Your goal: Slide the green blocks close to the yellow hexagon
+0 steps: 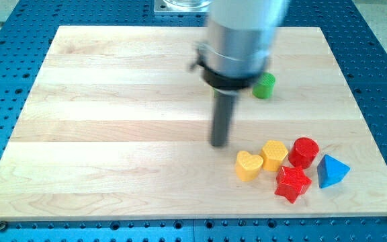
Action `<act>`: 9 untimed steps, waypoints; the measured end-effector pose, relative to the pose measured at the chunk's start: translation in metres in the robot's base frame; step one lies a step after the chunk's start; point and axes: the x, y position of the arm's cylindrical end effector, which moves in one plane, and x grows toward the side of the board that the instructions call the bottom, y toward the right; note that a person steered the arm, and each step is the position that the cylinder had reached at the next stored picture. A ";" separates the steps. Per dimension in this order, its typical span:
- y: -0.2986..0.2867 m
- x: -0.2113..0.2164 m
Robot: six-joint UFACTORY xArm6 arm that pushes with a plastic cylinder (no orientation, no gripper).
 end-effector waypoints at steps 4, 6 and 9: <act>-0.007 -0.024; 0.031 -0.131; 0.032 -0.076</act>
